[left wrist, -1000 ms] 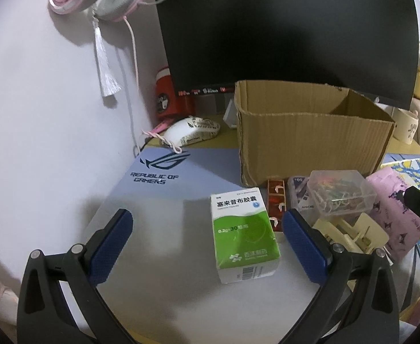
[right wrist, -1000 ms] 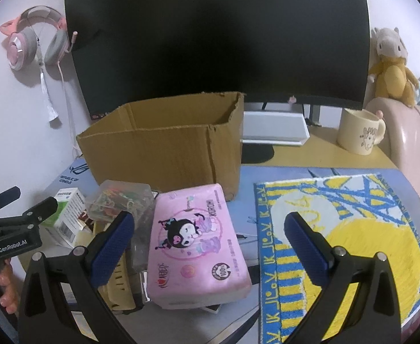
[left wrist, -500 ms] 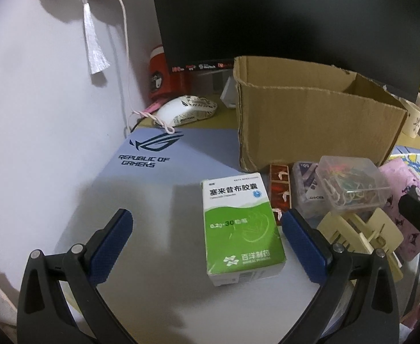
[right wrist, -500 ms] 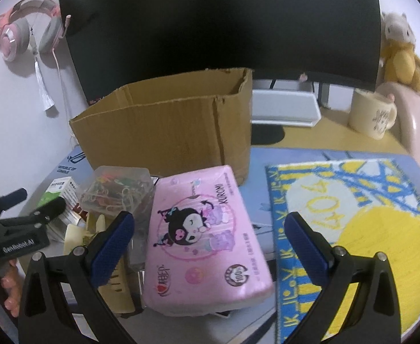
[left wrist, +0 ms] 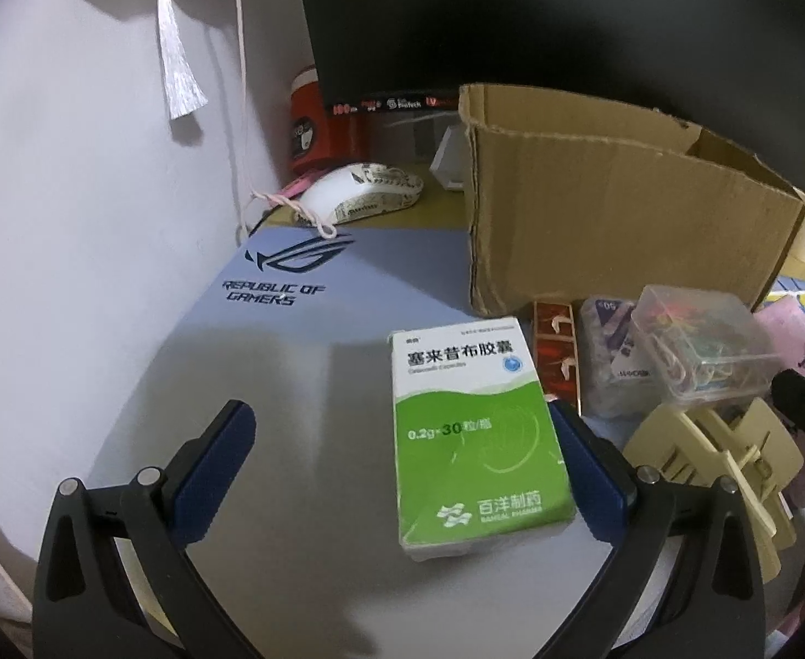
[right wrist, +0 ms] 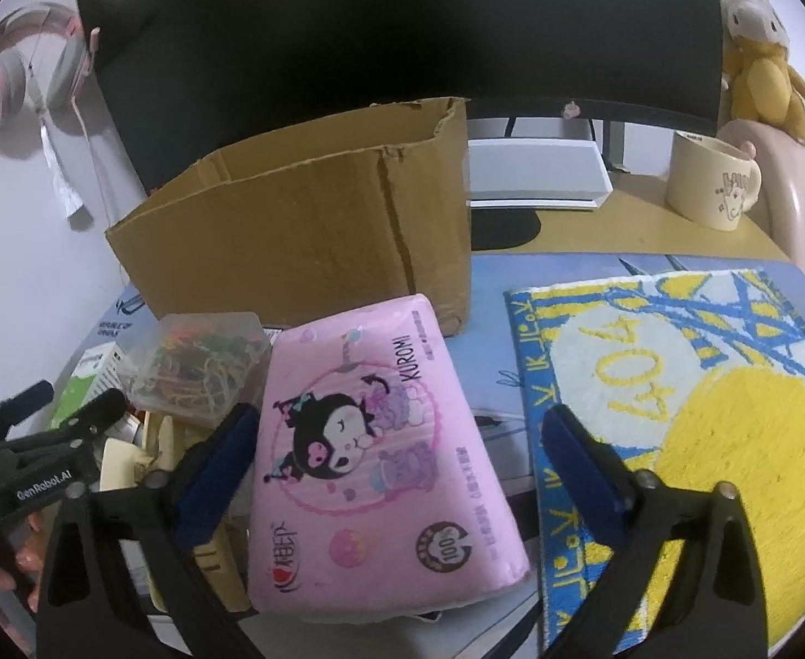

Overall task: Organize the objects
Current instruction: 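Grasp the green medicine box with the left tool while the right tool grasps the pink tissue pack, then carry the medicine box and tissue pack up over the cardboard box with both tools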

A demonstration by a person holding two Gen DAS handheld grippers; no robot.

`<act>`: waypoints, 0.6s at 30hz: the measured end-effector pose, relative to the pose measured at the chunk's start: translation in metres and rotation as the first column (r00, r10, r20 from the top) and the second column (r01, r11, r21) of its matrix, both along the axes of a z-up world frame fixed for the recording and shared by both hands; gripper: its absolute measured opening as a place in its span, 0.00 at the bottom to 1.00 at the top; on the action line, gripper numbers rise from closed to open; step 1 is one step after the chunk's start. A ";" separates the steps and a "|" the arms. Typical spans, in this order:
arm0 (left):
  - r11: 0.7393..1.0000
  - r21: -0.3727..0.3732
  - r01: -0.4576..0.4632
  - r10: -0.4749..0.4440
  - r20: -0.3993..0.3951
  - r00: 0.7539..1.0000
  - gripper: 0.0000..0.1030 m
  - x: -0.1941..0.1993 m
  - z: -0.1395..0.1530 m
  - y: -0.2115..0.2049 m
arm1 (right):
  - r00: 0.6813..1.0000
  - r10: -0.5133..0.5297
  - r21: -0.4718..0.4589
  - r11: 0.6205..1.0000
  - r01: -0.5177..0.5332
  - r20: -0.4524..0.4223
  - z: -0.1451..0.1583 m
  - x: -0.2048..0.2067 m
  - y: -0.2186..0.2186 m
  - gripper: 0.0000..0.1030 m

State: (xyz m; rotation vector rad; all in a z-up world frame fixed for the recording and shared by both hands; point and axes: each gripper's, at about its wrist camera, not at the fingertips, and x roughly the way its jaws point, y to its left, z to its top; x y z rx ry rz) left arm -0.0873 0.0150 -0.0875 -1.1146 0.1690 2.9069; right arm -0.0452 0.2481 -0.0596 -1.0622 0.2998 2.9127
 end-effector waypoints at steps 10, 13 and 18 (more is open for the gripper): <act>0.991 0.122 0.058 -0.063 0.037 0.997 0.43 -0.004 -0.002 -0.008 | 0.999 0.032 0.101 0.994 -0.030 -0.020 0.003 0.003 -0.020 0.70; 0.994 0.105 0.038 -0.041 0.028 0.999 0.43 -0.004 -0.001 -0.009 | 0.999 0.041 0.135 0.990 -0.037 -0.030 0.006 0.006 -0.024 0.70; 0.992 0.125 0.032 -0.033 0.003 0.999 0.43 0.000 0.006 -0.015 | 0.999 0.028 0.101 0.995 -0.023 -0.044 0.010 0.009 -0.018 0.70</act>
